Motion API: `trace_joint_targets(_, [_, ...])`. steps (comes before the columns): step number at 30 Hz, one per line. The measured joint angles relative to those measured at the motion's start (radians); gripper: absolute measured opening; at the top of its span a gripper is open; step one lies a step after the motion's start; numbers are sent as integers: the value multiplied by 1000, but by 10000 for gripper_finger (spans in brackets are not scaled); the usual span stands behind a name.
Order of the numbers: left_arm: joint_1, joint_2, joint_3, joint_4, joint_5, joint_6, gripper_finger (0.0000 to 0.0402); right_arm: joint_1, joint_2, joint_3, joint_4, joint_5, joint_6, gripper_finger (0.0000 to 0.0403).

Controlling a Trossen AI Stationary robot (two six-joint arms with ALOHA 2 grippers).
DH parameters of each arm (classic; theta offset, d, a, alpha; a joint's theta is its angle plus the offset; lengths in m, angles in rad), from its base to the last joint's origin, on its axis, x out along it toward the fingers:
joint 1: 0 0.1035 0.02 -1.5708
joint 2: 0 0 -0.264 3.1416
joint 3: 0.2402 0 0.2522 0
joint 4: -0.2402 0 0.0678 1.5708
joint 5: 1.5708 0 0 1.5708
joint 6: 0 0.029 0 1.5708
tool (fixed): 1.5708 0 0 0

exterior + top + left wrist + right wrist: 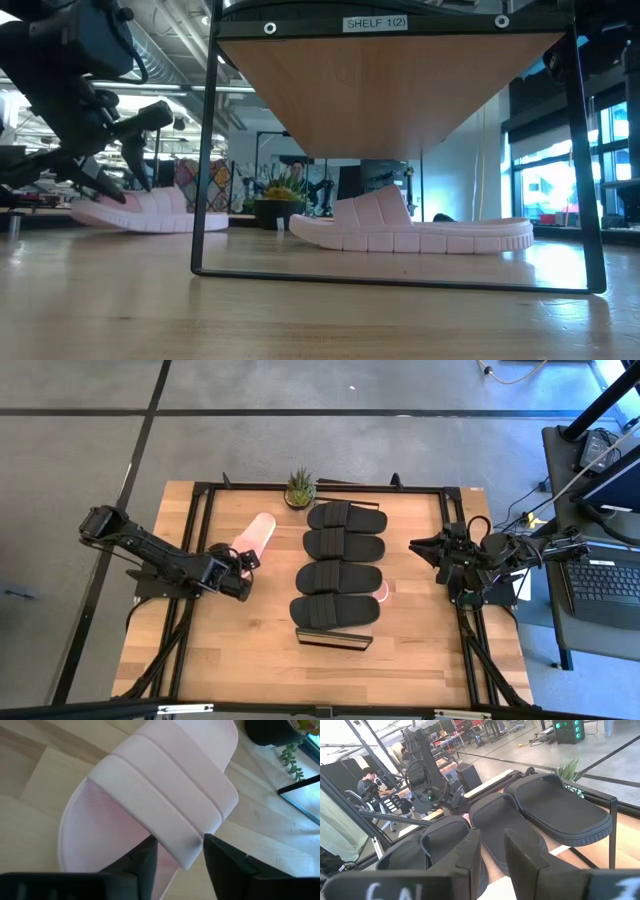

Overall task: Pick and place slides into the shelf
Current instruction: Put the pink slipper under the shelf

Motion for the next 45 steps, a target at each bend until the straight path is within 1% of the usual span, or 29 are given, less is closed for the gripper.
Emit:
trace_joint_targets(7, [0, 0, 0, 0, -4, 30, 78, 0, 0, 0, 0, 0, 0, 87])
trace_joint_targets(14, [0, -1, 0, 2, -11, 76, 18, 0, 0, 0, 0, 0, 0, 87])
trace_joint_targets(16, [0, -1, 0, 2, -11, 78, 7, 0, 0, 0, 0, 0, 0, 87])
trace_joint_targets(20, [-1, -7, 0, 7, -11, 104, 6, 0, 0, 0, 0, 0, 0, 87])
trace_joint_targets(26, [0, -70, 0, 71, -11, 231, 2, 0, 0, 0, 0, 0, 1, 87])
trace_joint_targets(31, [0, -163, 0, 186, 3, 442, 1, 0, 0, 0, 0, 0, 3, 87])
trace_joint_targets(37, [0, -279, 0, 259, 97, 669, 1, 0, 0, 0, 0, 0, 3, 87])
trace_joint_targets(40, [-1, -326, 0, 274, 137, 744, 0, 0, 0, 0, 0, 0, 4, 87])
trace_joint_targets(45, [1, -375, 0, 290, 149, 859, 0, 0, 0, 0, 0, 0, 26, 87])
